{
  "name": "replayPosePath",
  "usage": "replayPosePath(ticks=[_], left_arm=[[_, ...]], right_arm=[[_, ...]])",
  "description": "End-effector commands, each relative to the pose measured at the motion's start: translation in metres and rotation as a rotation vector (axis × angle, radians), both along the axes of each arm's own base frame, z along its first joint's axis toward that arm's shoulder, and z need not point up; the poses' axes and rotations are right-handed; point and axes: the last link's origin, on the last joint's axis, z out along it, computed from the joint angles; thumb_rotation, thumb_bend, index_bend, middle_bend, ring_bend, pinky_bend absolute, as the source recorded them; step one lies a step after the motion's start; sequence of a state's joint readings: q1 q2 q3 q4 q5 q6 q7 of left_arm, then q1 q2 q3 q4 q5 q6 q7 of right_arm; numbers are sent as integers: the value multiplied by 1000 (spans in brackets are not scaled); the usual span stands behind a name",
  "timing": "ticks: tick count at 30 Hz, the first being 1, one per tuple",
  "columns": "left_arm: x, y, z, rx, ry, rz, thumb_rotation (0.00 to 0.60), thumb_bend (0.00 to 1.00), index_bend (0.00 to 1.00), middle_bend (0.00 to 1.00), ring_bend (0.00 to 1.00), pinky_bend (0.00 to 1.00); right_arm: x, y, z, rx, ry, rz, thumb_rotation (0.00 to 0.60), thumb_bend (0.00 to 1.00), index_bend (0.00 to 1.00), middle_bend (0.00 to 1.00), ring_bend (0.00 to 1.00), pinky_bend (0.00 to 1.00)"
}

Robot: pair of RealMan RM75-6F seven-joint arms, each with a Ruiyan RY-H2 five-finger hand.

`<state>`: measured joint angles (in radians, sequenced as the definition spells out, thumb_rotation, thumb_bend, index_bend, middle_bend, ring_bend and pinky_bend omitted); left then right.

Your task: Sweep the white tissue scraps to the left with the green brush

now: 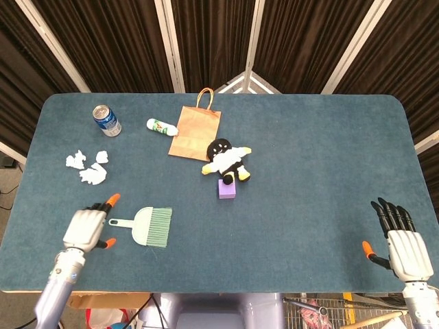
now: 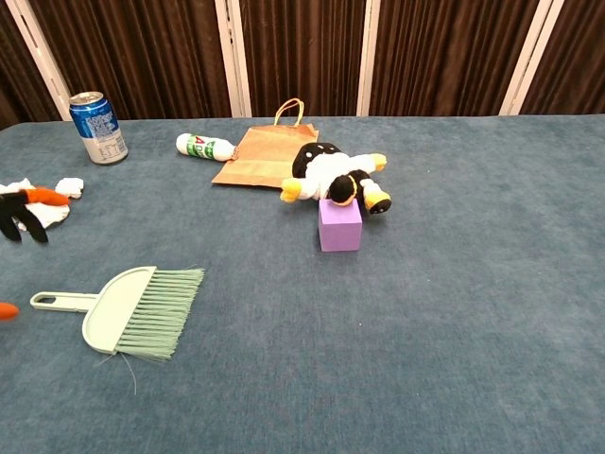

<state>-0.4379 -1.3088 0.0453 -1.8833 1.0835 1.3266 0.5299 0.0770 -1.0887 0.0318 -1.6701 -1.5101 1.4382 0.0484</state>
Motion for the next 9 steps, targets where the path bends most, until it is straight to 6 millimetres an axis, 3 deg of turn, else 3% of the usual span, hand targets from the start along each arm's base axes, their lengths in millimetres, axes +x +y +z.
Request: replayPosePath(ticks=[1, 5, 9], left_arm=[[-13, -16, 41, 136, -30, -78, 600, 0, 0, 39, 32, 104], [-37, -40, 69, 241, 20, -147, 600, 0, 0, 0, 0, 26], [-54, -64, 88, 290, 3, -162, 600, 0, 0, 0, 0, 24]], right_arm=[[0, 0, 0, -3, 9, 9, 600, 362, 0, 0, 0, 39], [1, -1, -1, -8, 37, 31, 600, 362, 0, 0, 0, 39], [3, 0, -1, -20, 46, 48, 600, 362, 0, 0, 0, 39]])
